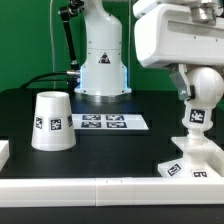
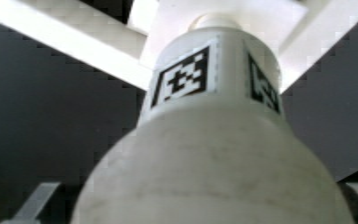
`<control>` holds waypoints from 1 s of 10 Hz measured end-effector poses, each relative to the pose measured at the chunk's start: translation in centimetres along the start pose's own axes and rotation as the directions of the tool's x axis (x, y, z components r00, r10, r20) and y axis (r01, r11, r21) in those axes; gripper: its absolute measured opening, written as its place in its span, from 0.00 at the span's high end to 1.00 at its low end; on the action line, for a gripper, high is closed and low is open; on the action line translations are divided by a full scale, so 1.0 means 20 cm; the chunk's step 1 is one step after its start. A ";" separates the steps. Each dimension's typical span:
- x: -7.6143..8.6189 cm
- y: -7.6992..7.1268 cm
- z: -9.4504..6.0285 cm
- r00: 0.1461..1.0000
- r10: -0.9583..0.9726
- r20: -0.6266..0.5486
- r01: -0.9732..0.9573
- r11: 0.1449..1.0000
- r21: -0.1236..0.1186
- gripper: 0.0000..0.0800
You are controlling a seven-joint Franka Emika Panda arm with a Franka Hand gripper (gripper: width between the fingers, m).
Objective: Assemble lamp
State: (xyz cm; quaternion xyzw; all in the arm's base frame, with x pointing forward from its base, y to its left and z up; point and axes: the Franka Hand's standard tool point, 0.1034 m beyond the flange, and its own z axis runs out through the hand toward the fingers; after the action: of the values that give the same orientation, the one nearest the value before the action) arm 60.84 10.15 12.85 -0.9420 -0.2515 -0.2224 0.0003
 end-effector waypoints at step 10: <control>-0.03 -0.01 0.04 1.000 -0.007 -0.020 0.006 1.000 -0.009 0.14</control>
Offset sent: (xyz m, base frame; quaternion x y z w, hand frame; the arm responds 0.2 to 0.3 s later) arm -0.0058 -0.0004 -0.0095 0.0028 0.0162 -0.0103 0.9998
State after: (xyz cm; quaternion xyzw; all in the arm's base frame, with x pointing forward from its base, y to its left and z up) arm 60.53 10.15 11.85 -0.9389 -0.2535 -0.2327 -0.0022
